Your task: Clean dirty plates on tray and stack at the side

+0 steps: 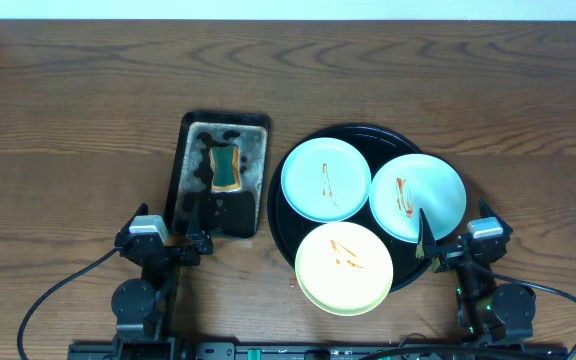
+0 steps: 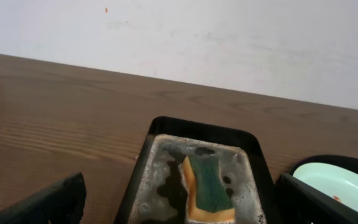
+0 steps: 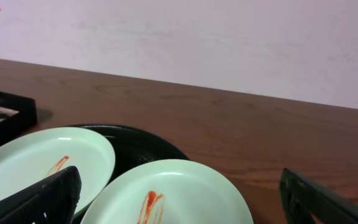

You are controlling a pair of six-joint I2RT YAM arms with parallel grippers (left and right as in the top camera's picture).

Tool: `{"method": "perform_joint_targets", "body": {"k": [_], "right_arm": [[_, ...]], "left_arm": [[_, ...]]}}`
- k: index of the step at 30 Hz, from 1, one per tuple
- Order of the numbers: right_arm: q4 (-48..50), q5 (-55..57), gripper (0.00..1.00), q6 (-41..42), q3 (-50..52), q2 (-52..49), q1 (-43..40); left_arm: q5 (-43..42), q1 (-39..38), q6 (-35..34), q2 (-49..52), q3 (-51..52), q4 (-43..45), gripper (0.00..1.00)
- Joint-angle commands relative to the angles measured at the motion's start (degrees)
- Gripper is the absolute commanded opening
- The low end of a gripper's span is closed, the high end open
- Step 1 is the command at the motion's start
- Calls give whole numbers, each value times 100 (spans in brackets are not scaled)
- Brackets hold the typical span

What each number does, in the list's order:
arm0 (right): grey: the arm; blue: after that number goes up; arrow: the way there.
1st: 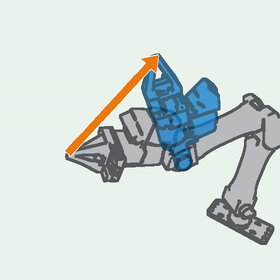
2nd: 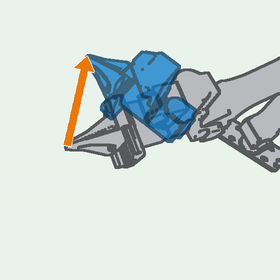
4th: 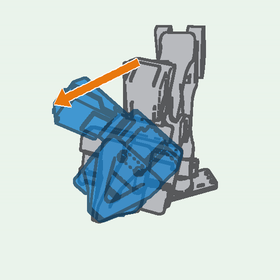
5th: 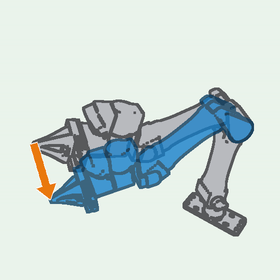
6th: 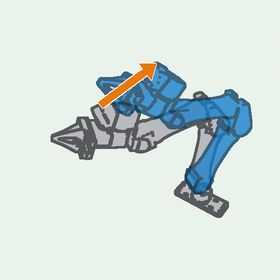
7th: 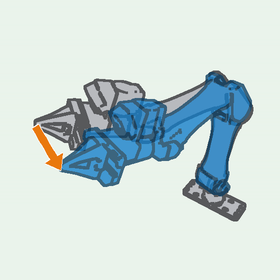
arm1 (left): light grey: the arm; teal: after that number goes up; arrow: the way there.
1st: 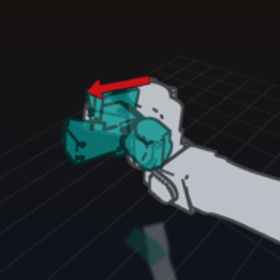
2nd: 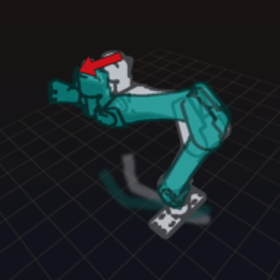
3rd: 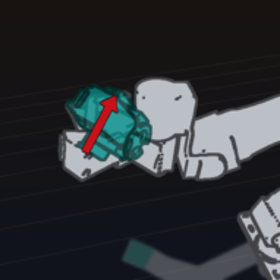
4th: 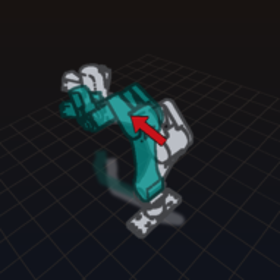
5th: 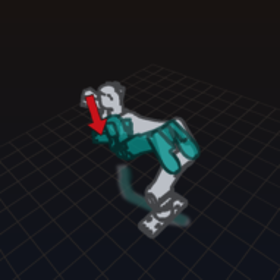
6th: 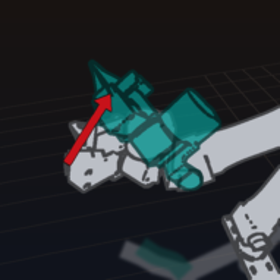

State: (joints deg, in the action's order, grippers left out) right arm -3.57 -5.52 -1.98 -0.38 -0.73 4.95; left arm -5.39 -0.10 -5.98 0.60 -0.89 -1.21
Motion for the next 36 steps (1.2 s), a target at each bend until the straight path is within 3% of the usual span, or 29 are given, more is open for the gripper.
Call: {"method": "perform_joint_targets", "body": {"k": [1, 7, 14, 23, 32, 36], "right_arm": [[9, 98, 99, -17, 7, -20, 66], [-24, 686, 99, 662, 2, -85, 66], [-245, 719, 99, 693, -455, -675, 66], [-715, 551, 99, 817, -1825, -2651, 66], [-2411, 428, 99, 920, -3580, -4671, 66], [-3099, 413, 99, 514, -4236, -5147, 66]], "left_arm": [[-79, 20, -28, 0, 66, -221, 97], [-76, 20, -367, 13, 7, -315, 97], [-76, 20, -444, 562, -466, -647, 97], [-79, 20, -439, 2494, -1727, -903, 97], [-81, 17, -439, 4739, -3504, -1939, 97], [-81, 20, -439, 5307, -3917, -2151, 97]]}}
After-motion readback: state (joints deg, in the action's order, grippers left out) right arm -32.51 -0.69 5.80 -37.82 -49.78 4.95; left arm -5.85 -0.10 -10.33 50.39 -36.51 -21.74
